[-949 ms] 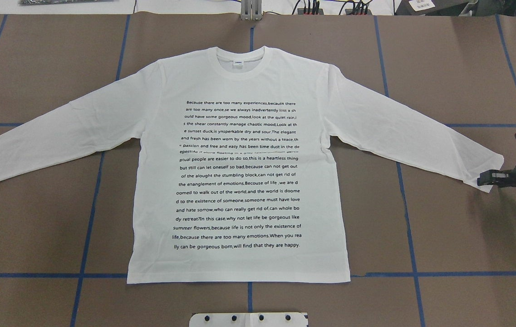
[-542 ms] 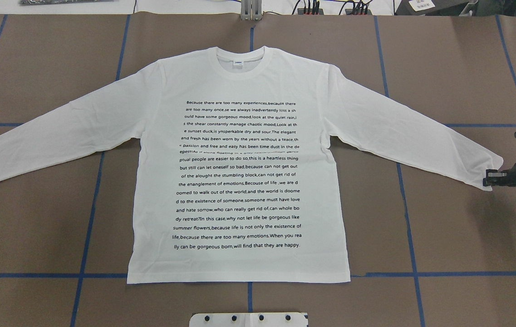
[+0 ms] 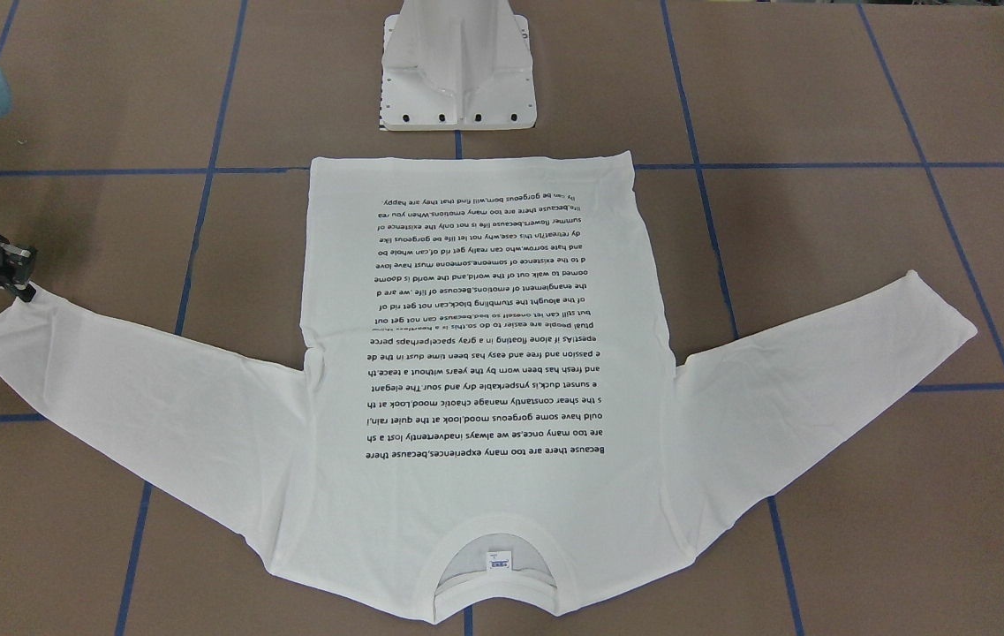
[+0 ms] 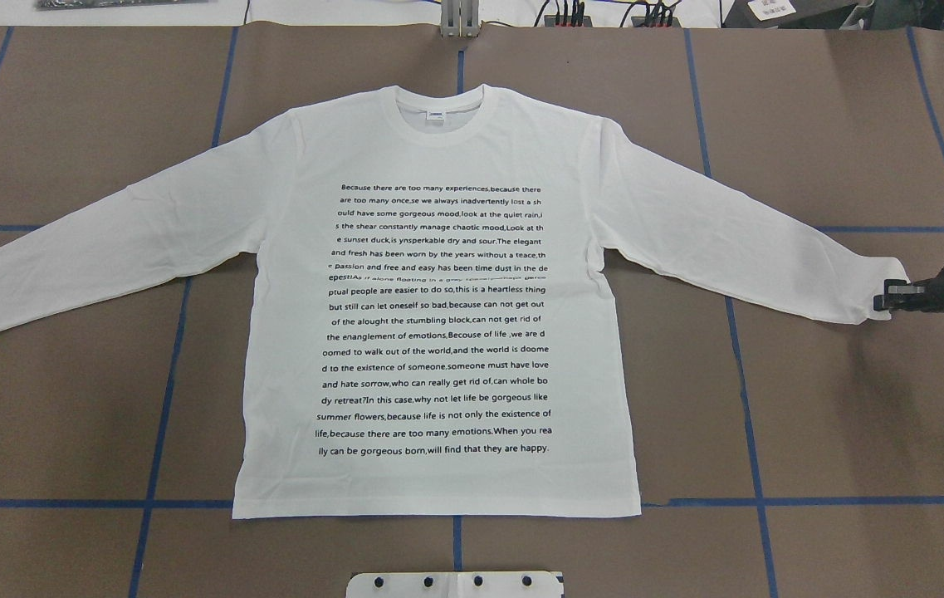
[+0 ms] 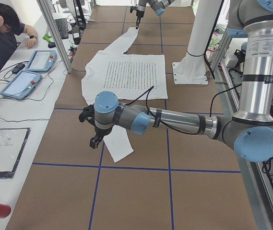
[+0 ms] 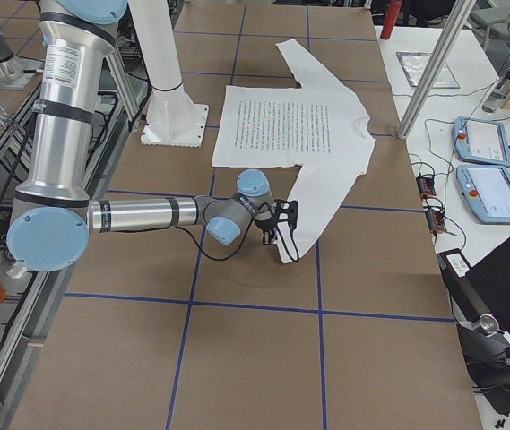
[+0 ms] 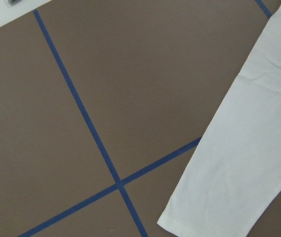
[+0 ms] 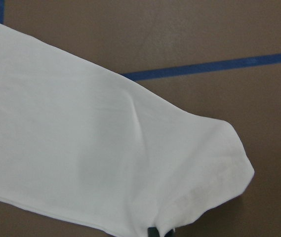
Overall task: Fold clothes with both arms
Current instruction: 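Grasp the cuff of the sleeve nearest the right gripper, then carry the sleeve with the right gripper across the shirt toward the collar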
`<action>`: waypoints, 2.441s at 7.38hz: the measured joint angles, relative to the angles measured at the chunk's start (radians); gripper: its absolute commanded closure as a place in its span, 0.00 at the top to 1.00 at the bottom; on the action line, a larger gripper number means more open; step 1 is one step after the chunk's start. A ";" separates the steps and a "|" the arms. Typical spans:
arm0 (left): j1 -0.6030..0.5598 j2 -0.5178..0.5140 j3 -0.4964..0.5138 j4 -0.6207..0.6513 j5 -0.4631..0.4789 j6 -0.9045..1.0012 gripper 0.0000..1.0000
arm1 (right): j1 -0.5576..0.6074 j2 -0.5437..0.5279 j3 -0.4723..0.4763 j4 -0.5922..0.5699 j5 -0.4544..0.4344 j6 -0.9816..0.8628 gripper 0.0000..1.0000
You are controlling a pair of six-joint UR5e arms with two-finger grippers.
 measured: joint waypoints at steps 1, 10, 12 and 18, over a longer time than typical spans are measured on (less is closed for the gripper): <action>0.000 0.000 0.000 0.000 0.000 0.000 1.00 | 0.022 0.062 0.059 -0.096 0.000 -0.002 0.00; 0.000 0.004 0.004 0.000 0.000 0.002 1.00 | -0.222 1.104 -0.261 -0.738 -0.356 0.021 0.00; 0.000 0.006 0.009 0.000 0.000 0.003 1.00 | -0.314 1.232 -0.498 -0.556 -0.485 0.084 0.00; 0.000 0.009 0.011 0.000 0.000 0.006 1.00 | -0.484 1.438 -0.765 -0.493 -0.693 0.131 0.00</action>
